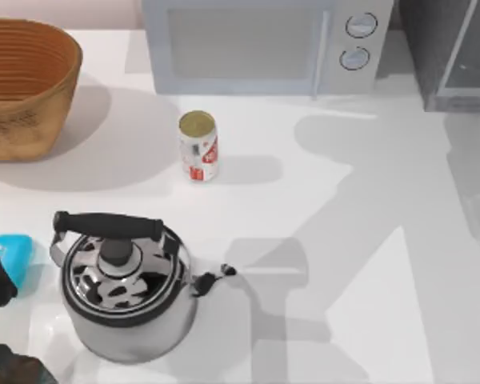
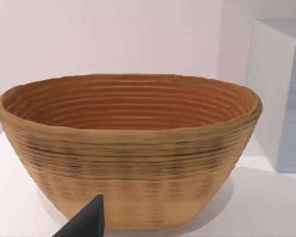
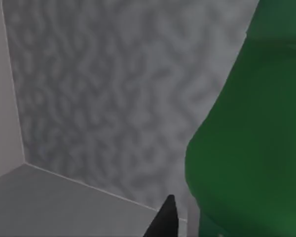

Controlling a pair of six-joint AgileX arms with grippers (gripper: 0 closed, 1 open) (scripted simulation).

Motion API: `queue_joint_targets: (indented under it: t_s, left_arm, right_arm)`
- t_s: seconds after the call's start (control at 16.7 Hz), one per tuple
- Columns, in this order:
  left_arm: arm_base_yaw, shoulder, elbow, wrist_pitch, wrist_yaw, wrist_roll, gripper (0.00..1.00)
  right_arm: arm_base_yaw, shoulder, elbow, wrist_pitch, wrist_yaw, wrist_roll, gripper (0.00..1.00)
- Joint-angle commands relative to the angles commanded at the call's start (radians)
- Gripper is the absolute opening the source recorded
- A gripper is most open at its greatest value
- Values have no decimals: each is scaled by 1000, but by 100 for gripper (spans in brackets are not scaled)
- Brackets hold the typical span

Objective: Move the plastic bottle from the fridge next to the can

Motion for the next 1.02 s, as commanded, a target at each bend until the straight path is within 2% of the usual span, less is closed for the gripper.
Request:
queue_joint_targets:
  t_s: [0.54,1.02]
  left_arm:
    - [0,0,0,0,0,0,100]
    - [0,0,0,0,0,0,100]
  right_arm:
    - [3,-105,32,-138,-1,4,0]
    - [6,-156,-40,-102,-4,7,0]
